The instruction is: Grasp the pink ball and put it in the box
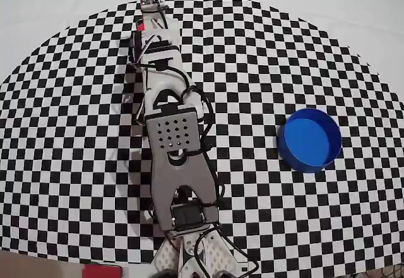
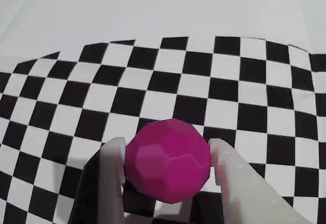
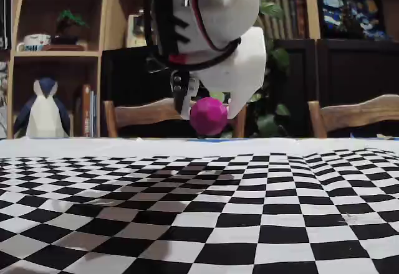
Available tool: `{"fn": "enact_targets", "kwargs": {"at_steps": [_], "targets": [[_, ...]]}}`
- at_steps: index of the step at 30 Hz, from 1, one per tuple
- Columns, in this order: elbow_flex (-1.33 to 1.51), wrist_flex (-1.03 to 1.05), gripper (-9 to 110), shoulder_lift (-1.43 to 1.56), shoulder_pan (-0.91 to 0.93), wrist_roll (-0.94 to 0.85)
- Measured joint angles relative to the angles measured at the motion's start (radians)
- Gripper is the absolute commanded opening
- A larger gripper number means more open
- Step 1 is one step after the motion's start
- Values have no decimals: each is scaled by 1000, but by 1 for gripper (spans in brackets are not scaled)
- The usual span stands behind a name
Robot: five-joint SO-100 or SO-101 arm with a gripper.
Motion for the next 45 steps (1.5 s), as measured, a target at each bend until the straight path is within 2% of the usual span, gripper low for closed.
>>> {"fn": "enact_targets", "kwargs": {"at_steps": [45], "targets": [[824,23,0,927,224,0]]}}
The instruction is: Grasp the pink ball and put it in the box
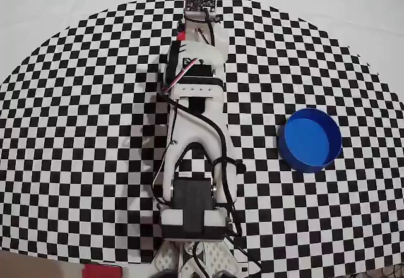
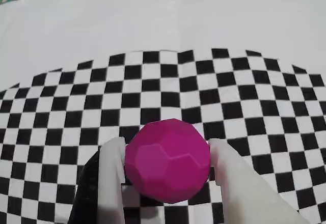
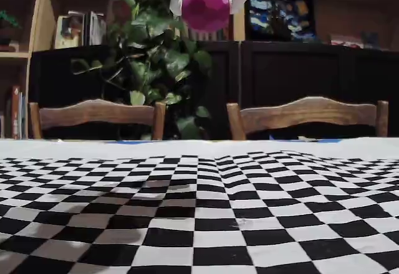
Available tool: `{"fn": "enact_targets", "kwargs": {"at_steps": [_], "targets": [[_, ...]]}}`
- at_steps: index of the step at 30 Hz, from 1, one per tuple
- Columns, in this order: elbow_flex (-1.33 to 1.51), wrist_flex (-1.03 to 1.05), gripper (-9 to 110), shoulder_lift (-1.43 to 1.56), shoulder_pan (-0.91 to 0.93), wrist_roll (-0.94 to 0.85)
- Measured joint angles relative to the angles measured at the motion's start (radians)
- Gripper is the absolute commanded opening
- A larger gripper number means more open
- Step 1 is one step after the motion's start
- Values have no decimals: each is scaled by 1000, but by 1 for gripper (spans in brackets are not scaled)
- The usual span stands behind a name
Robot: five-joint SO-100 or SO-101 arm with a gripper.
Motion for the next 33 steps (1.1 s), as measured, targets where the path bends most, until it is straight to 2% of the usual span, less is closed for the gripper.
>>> {"fn": "enact_targets", "kwargs": {"at_steps": [33], "targets": [[334,40,0,446,316,0]]}}
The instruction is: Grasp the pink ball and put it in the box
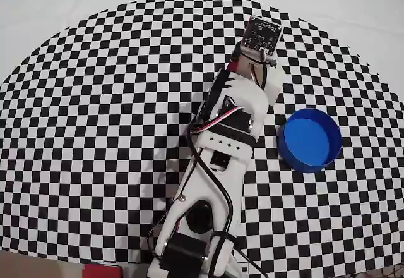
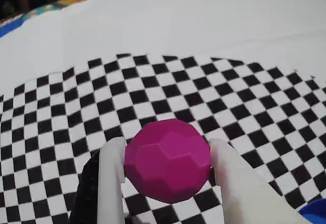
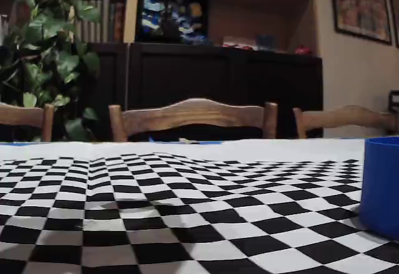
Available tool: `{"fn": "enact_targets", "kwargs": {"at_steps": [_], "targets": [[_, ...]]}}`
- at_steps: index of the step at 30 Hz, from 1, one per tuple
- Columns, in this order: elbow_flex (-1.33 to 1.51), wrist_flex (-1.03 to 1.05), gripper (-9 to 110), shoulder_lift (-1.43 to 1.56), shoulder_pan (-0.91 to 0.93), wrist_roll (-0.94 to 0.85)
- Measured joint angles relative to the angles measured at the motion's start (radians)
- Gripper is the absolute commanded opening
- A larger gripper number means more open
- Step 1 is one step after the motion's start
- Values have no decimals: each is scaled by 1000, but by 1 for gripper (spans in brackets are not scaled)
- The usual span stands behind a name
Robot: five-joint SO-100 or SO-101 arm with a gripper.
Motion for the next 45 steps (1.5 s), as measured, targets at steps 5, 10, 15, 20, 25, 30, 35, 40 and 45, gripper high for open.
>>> {"fn": "enact_targets", "kwargs": {"at_steps": [5,10,15,20,25,30,35,40,45], "targets": [[23,0,0,35,46,0],[48,0,0,52,89,0],[75,0,0,52,130,0],[97,0,0,104,176,0],[109,0,0,109,222,0],[114,0,0,109,272,0],[126,-5,0,109,318,0],[152,-35,0,109,356,0],[173,-69,0,109,385,0]]}}
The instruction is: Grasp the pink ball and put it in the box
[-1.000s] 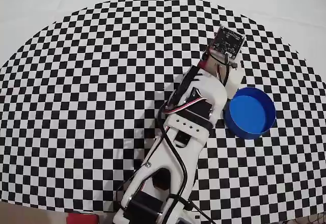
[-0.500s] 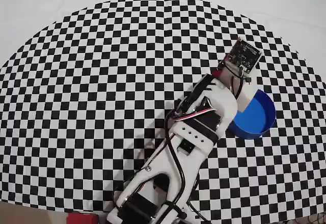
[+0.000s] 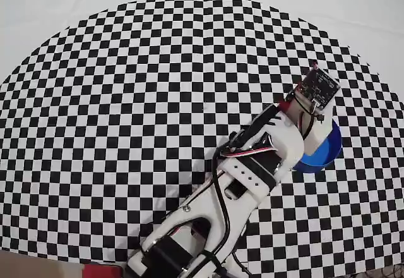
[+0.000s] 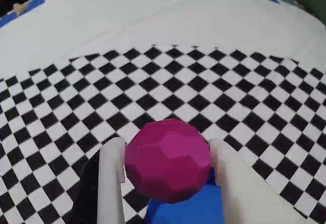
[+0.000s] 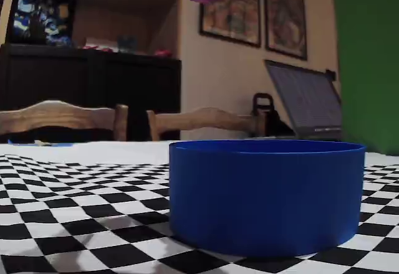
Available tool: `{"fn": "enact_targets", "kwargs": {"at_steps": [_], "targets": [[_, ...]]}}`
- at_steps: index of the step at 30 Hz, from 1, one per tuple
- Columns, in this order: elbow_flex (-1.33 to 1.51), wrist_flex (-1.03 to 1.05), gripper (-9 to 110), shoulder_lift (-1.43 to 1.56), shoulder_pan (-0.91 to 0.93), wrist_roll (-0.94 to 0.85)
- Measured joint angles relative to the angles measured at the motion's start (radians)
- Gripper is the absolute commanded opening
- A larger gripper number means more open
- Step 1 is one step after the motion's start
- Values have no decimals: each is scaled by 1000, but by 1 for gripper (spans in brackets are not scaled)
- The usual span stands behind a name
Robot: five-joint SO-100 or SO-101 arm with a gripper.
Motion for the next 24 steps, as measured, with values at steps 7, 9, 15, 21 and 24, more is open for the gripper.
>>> {"fn": "enact_targets", "kwargs": {"at_steps": [7,9,15,21,24], "targets": [[29,-28,0,0,28,0],[44,-44,0,0,32,0],[72,-60,0,0,57,0],[80,-60,0,0,81,0],[84,-63,0,-5,98,0]]}}
